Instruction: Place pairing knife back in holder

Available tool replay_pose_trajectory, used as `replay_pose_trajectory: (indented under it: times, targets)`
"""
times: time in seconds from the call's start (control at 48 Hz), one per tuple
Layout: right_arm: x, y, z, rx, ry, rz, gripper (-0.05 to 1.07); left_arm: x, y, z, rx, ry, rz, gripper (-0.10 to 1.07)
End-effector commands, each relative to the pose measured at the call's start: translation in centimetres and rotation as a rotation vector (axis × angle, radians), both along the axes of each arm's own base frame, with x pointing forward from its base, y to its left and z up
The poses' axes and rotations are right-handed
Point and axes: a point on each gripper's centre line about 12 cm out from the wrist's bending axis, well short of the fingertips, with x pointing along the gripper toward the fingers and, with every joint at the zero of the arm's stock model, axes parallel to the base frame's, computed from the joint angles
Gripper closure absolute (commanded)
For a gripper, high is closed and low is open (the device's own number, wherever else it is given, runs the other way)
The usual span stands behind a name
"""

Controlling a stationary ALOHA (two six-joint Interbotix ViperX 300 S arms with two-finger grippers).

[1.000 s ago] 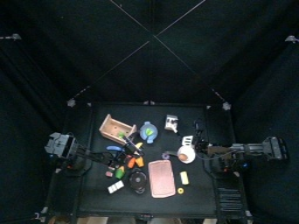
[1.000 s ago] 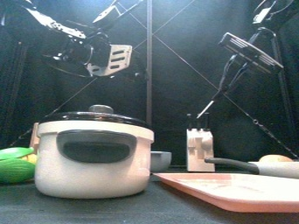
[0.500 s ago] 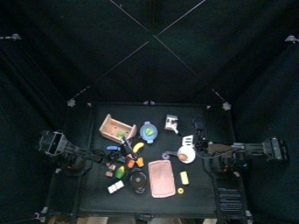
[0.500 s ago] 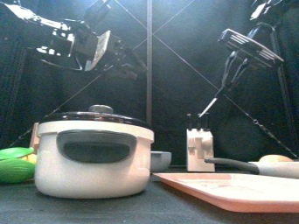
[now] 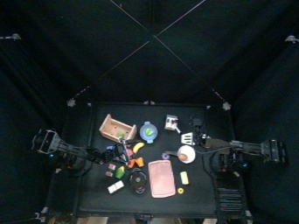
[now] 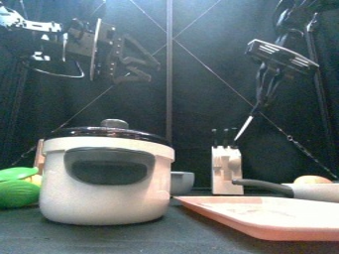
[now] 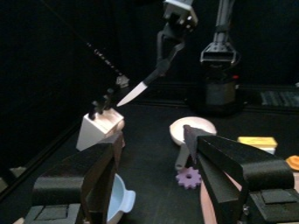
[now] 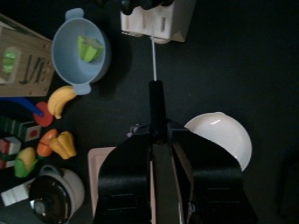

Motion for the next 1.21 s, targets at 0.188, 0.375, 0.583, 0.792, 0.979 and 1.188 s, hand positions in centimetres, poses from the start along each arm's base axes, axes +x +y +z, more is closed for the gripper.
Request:
replay_pose_trajectory:
  times: [0.188,0.375,0.583,0.792,0.979,1.188]
  targets:
    - [0.9,-1.1,0.8,0.019,0.036,-0.001,0.63,-1.3,1.8,0.5,-0.065,-0.042,-0.107,0.05]
    - [1.0,-1.7,1.5,0.037,0.018,-0.011,0.62,-2.1,2.1,0.7,-0.070,-0.037,-0.162,0.05]
    - [0.8,-2.3,1.2,0.069,0.018,-0.045,0.62,-3.0,2.0,0.5,-0.080,-0.018,-0.172,0.05]
    - [1.0,-2.7,1.1,0.099,0.015,-0.065,0.62,-3.8,2.3,0.4,-0.096,-0.022,-0.154,0.05]
    - [1.6,-2.7,2.2,0.124,0.003,-0.076,0.62,-4.3,3.3,1.4,-0.097,-0.039,-0.124,0.05]
    - [2.4,-2.9,2.1,0.149,0.064,-0.091,0.62,-5.0,3.2,1.2,-0.112,0.001,-0.132,0.05]
